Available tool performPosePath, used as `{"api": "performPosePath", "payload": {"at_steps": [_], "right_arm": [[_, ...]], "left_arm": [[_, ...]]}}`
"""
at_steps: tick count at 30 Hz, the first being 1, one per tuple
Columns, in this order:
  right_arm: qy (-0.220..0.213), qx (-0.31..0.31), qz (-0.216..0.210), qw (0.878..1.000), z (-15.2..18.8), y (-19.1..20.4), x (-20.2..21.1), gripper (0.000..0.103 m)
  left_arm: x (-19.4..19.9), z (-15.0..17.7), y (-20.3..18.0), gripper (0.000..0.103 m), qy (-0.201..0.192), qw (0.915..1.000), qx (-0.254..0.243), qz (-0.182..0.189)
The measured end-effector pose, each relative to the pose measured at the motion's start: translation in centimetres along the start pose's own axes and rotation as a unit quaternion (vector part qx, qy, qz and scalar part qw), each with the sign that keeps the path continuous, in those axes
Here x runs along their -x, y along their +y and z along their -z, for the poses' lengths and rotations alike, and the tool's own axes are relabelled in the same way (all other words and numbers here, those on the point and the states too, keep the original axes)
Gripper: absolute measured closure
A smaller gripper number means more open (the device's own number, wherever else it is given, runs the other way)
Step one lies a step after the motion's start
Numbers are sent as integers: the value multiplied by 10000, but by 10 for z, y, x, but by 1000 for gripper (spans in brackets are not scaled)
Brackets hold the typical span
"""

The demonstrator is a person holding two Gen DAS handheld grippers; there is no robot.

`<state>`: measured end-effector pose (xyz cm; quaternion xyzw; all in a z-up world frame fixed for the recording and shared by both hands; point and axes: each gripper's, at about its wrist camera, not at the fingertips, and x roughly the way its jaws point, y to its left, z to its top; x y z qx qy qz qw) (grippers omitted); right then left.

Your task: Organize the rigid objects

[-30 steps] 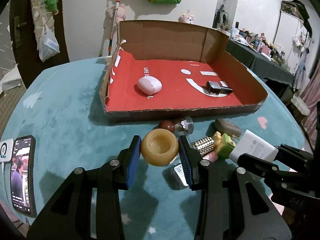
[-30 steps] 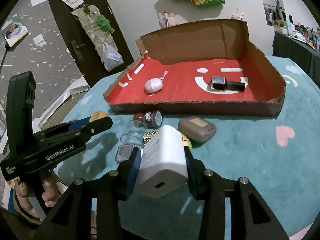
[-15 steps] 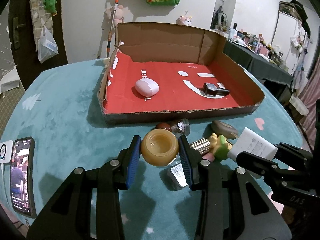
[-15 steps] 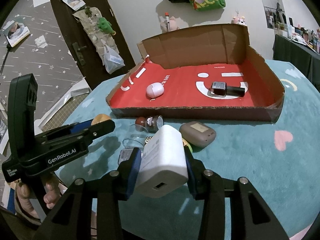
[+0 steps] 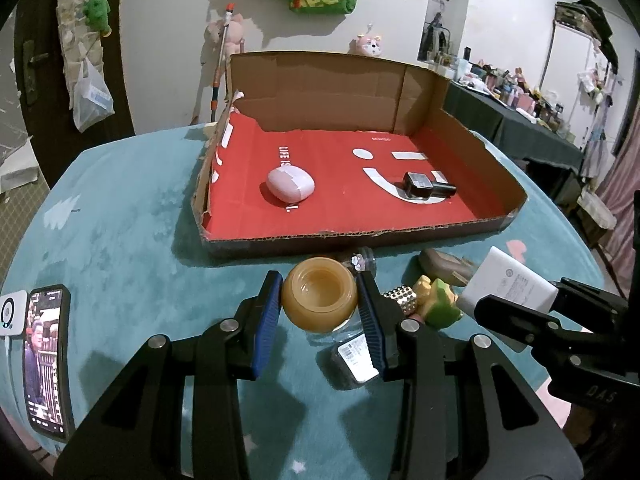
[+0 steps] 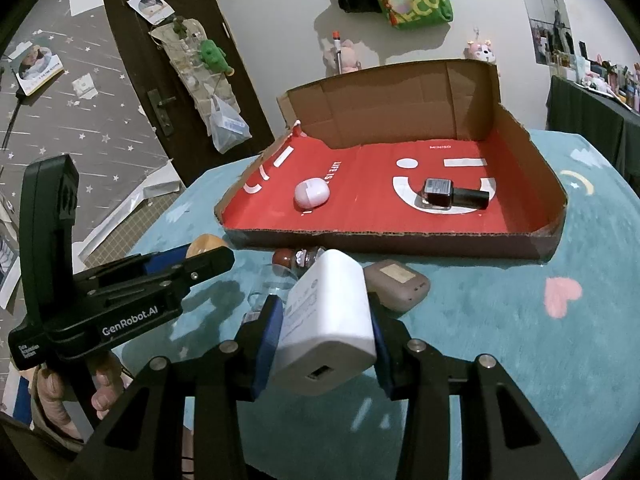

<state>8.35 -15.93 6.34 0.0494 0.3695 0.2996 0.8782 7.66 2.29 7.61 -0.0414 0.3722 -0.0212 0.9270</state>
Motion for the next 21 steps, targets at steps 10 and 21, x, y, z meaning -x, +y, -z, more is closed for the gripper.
{"api": "performPosePath", "payload": {"at_steps": [10,21], "right_arm": [[-5,10,10,10000,0,0,0,58],[19,28,28,10000,-16,-6,-7,58]], "left_arm": [[-6,-12,-3,67,-27,10000,-58,54],[-11,-20,-1,67,-31,9999,-68,70]]}}
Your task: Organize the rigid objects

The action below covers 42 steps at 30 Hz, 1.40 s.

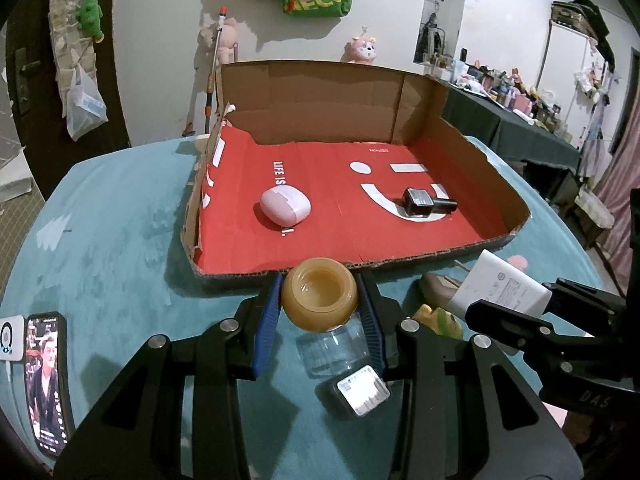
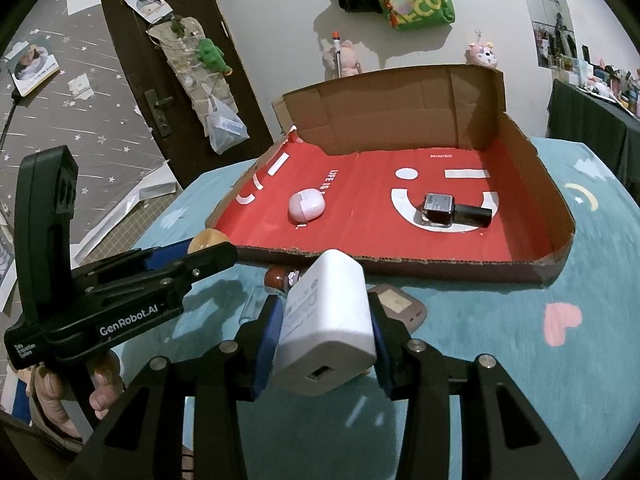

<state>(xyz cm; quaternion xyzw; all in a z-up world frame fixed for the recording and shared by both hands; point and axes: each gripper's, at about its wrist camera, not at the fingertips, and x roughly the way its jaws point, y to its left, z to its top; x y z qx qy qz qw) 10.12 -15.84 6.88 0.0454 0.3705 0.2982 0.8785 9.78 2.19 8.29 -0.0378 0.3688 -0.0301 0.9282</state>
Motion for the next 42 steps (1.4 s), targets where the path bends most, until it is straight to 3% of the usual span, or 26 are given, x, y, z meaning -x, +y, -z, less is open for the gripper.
{"api": "performPosePath", "payload": {"at_steps": [28,42], "right_arm": [[92,-10,98,9999,-31,-15,-26,59],[363,-104,197,9991,-54,-37,-51,59]], "left_arm": [[-29,-34,4,67,80,10000,-28,35],[-71,-53,11,67,446,9989,-97,88]]}}
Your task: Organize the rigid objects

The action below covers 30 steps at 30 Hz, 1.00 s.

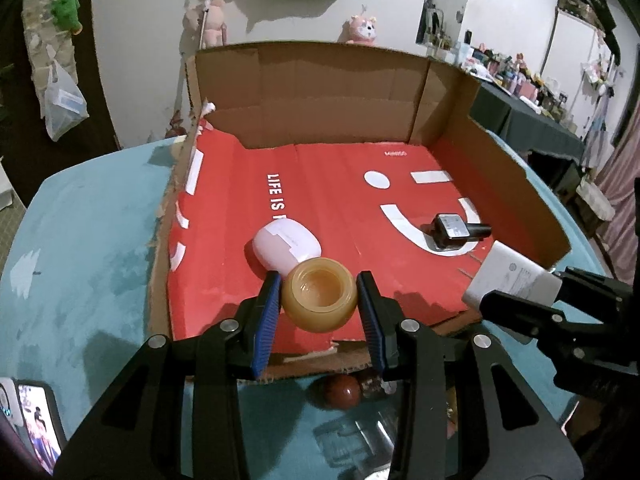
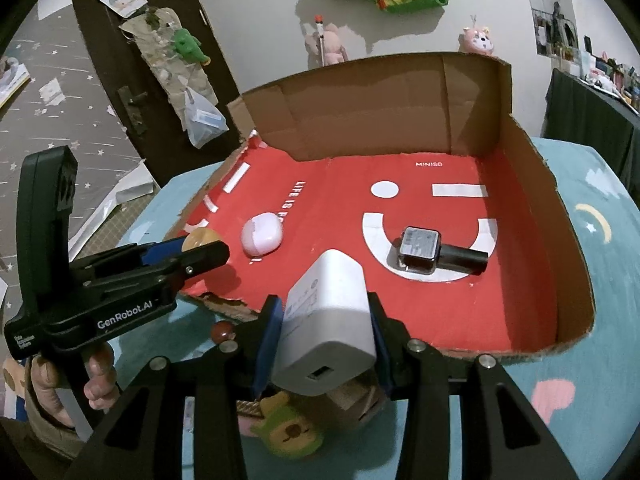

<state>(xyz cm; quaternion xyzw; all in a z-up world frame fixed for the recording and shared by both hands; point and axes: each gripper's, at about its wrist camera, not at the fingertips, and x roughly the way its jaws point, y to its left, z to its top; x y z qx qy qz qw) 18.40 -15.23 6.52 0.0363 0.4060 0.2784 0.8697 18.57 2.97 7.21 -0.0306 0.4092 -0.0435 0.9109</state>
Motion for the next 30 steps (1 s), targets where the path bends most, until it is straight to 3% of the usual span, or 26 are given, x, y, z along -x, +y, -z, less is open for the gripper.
{"api": "performPosePath", "payload": {"at_steps": [9,11,16,27,30], "right_arm": [[349,-187,-103,9992,-12,-15,-27,59],[398,-233,-116,9989,-14,-18,-32,75],[570,-254,-82,9980,-17,-22,-46,75],[515,-132,-26,9986,-17,-20,-46,75],[344,-36,203,9992,-21,-23,-48,75]], "left_arm": [[-31,-6,5,67,468,9988,14,137],[-37,-5,7,67,584,9981,42,175],[-54,-2,12,67,809,9964,125,207],[-66,-5,11,67,792,9969,10,-10],[-71,-6,16,67,759,9971,39,-98]]}}
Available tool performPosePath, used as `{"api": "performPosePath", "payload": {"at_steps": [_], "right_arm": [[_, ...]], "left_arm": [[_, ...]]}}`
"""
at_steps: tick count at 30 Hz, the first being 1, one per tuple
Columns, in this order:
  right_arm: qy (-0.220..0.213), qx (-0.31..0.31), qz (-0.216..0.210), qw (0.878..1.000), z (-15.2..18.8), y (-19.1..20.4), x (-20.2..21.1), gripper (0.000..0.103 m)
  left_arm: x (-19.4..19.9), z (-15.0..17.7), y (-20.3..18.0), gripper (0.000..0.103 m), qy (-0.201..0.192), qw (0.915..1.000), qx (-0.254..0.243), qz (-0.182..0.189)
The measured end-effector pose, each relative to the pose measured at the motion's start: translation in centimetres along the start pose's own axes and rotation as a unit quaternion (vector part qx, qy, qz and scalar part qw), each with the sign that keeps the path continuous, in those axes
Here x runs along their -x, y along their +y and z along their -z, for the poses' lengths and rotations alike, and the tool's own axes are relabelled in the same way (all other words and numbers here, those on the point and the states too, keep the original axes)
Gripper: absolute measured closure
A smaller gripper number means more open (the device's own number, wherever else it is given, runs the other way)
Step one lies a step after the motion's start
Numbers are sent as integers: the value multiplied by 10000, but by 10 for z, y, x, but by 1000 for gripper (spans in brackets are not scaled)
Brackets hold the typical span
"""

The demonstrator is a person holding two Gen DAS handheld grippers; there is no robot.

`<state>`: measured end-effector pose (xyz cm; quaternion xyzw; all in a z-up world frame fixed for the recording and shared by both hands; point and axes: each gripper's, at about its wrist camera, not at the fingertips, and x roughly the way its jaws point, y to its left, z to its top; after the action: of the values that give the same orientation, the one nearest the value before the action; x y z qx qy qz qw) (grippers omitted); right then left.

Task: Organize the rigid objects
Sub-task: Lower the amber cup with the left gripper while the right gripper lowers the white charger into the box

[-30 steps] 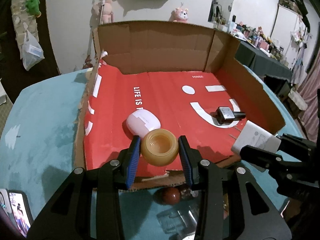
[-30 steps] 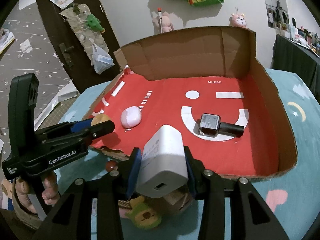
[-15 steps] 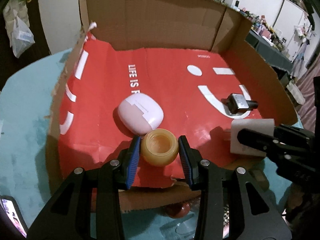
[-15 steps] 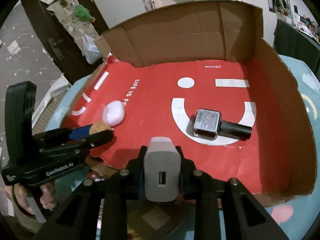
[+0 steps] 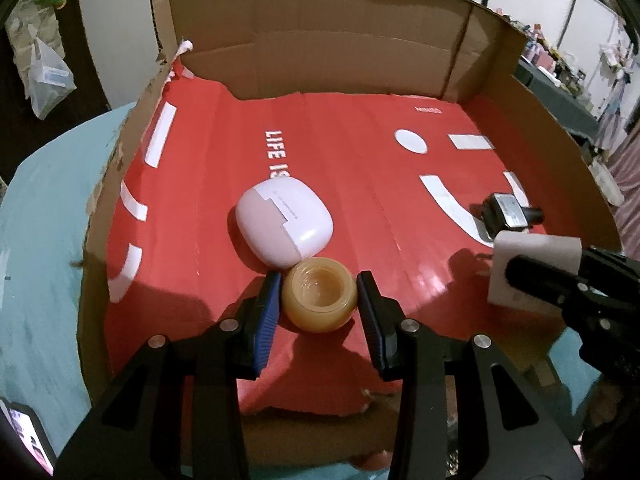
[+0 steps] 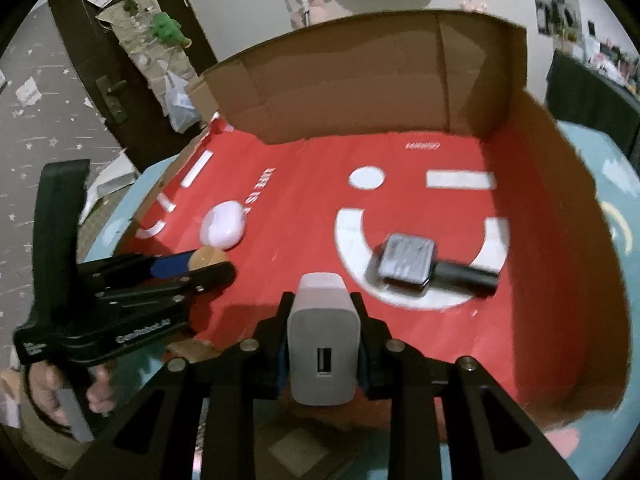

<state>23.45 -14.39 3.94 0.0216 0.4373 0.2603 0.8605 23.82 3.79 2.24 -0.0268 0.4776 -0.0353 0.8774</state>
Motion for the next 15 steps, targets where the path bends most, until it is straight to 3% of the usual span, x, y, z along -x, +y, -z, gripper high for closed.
{"api": "performPosePath", "payload": {"at_steps": [10,15], "right_arm": [[-445,171,705,9964,-12,-9,-6,75],[-543,124,856,9948,-17,-12,-10,75]], "left_arm": [[-15,-13,6,67,-160,9989,-9,-431],[-18,-17,8,67,-189,9987,39,-465]]}}
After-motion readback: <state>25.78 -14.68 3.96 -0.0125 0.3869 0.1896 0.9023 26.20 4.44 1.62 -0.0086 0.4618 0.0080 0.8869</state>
